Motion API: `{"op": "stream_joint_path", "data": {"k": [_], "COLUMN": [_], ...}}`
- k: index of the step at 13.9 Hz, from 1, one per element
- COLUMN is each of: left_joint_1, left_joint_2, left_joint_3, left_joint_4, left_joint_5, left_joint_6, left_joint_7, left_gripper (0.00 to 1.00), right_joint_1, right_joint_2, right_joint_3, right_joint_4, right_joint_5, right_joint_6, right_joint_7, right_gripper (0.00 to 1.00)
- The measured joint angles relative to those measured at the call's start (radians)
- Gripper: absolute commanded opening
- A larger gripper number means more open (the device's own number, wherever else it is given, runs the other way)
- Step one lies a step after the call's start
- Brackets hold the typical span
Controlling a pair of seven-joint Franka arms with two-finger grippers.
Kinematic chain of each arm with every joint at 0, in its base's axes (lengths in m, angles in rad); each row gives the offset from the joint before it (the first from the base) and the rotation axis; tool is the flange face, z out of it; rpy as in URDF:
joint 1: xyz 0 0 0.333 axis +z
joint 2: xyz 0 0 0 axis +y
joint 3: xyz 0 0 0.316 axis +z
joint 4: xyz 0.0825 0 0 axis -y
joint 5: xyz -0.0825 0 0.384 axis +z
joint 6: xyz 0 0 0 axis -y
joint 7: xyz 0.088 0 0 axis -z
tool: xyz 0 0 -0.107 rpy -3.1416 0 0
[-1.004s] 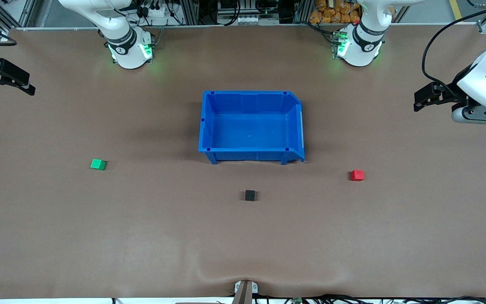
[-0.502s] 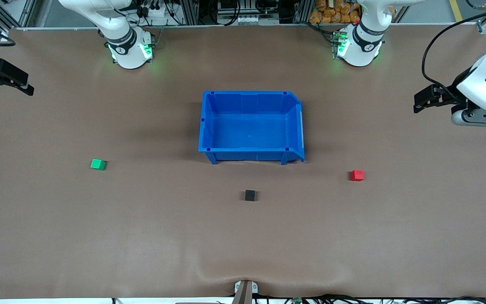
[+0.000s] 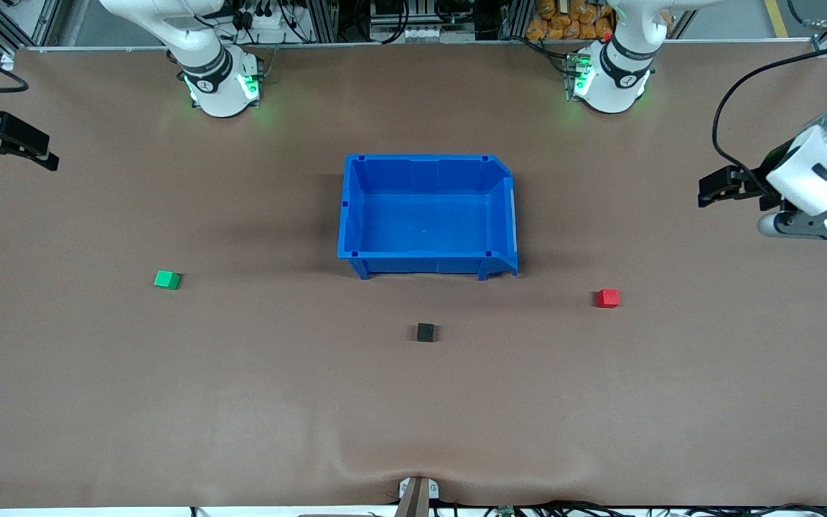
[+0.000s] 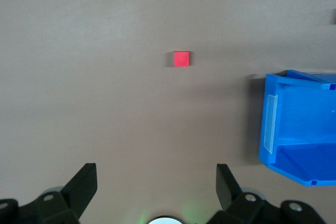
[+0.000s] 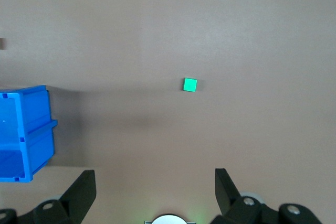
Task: Attach green and red cubes to black cube
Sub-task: 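Reach the right gripper toward the green cube while the left gripper reaches the red cube, then lower both grippers and close them on the green and red cubes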
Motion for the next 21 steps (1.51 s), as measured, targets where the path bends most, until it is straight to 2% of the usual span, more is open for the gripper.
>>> {"op": "stream_joint_path", "data": {"k": [5,10,16,21], "left_joint_1": [-0.001,-0.001,-0.001,-0.016], "left_joint_2": [0.038,0.073,0.209,0.285], "left_joint_3": [-0.001,-0.001,-0.002,-0.004], "left_joint_4": [-0.024,-0.092,-0.112,-0.154], "left_joint_5": [0.0,0.0,0.0,0.0], "left_joint_6": [0.049,0.154,0.28,0.399], "left_joint_7": [0.0,0.0,0.0,-0.011], "left_gripper": [1.0,1.0,1.0,1.0], "right_joint_1": [-0.014,-0.016,-0.019,-0.057], "right_joint_2": [0.045,0.091,0.118,0.213], "right_joint_3": [-0.004,-0.004,-0.006,-0.009], "right_joint_4": [-0.003,-0.007,-0.01,-0.019], "right_joint_5": [0.0,0.0,0.0,0.0], "right_joint_6": [0.029,0.036,0.048,0.119], "right_joint_7": [0.0,0.0,0.0,0.001], "right_gripper": [1.0,1.0,1.0,1.0]}}
